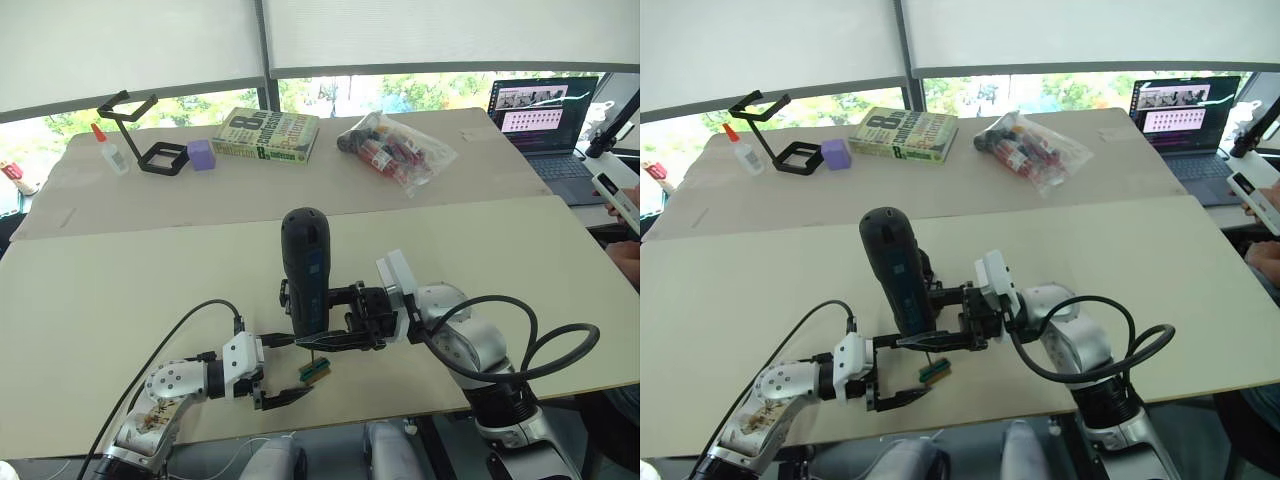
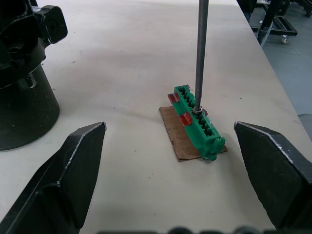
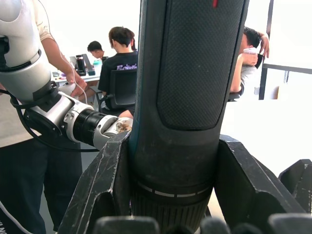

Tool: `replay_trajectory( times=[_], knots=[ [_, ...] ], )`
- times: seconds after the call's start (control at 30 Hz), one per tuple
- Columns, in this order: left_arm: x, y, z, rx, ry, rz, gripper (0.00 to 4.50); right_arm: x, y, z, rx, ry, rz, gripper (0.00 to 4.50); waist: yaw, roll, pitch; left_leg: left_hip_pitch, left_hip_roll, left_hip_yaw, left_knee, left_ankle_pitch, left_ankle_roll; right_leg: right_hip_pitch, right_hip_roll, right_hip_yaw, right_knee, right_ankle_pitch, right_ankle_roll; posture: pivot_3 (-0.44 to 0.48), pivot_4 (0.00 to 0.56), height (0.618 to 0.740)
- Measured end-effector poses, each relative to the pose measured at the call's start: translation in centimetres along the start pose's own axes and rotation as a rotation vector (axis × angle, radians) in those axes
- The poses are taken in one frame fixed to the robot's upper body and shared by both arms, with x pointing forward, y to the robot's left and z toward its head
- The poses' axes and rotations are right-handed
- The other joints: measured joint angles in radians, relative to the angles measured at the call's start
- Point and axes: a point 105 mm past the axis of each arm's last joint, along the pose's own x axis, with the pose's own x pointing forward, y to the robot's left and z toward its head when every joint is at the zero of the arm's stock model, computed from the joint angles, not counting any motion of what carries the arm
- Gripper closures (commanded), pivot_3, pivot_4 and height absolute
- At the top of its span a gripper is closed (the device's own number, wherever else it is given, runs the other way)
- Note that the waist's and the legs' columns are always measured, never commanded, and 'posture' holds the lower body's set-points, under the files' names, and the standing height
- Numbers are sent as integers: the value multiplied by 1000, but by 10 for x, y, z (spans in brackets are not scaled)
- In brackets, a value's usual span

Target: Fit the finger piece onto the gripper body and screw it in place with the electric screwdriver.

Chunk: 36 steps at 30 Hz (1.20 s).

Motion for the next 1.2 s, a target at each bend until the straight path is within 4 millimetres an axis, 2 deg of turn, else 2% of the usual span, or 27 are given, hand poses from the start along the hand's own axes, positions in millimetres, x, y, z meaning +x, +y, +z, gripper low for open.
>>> replay_trajectory(
  times=[1.2],
  knots=[
    [0, 0, 0, -2, 1, 3, 45, -2, 3, -2, -40, 10, 22, 2524, 0, 0, 0, 2, 0, 0, 0, 0, 0, 2, 0, 0, 0, 0, 0, 0, 150, 740]
  ],
)
